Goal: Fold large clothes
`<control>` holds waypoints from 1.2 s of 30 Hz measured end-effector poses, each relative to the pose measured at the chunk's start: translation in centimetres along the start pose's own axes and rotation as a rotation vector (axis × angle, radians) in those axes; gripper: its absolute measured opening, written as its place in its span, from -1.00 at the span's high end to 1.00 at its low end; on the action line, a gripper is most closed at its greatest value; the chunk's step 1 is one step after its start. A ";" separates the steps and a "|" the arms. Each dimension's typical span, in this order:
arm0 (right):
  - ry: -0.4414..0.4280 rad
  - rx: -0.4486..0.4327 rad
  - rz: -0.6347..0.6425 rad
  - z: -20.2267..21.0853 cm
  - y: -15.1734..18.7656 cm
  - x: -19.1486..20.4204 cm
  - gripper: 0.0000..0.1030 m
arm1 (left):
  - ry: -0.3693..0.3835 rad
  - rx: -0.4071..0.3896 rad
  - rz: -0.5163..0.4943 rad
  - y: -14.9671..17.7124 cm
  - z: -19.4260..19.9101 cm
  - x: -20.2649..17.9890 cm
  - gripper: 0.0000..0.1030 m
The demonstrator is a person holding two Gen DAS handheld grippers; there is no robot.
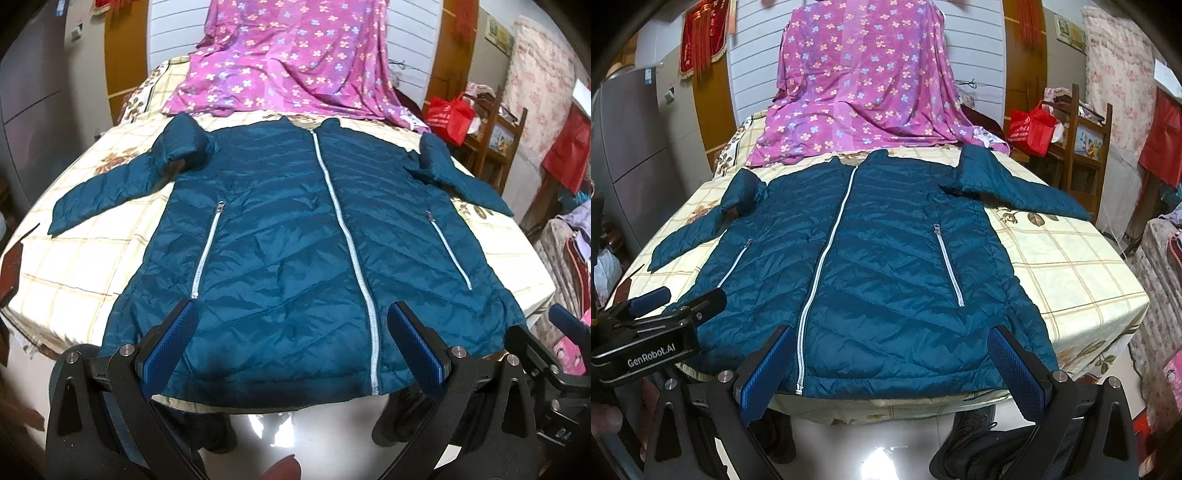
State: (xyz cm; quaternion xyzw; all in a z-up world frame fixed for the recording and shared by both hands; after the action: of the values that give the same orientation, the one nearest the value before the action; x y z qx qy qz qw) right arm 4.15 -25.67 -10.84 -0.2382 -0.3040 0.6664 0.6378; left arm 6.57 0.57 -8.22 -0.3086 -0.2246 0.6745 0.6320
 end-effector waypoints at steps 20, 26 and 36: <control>0.007 -0.001 0.004 0.2 -0.6 0.2 -1.00 | 0.150 0.038 0.025 0.6 -1.2 -0.9 -0.99; 0.013 -0.002 0.005 0.1 -0.6 0.0 -1.00 | 0.121 0.033 0.024 0.7 -1.0 -0.4 -0.99; 0.020 0.006 0.010 -0.3 -0.1 0.0 -1.00 | 0.096 0.039 0.036 1.4 -1.6 -0.1 -0.99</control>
State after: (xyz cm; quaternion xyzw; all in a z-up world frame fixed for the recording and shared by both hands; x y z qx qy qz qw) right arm 4.46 -25.66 -10.96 -0.2442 -0.2943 0.6680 0.6384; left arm 6.74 0.23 -10.30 -0.3323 -0.1755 0.6744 0.6356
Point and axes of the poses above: each gripper's, at about its wrist camera, not at the fingertips, and z roughly against the way its jaws point, x to its left, y to its underside, the point moved 10 cm from there along -z, roughly the way its jaws point, and after that the axes turned 3 degrees about y, right-handed, at the moved point
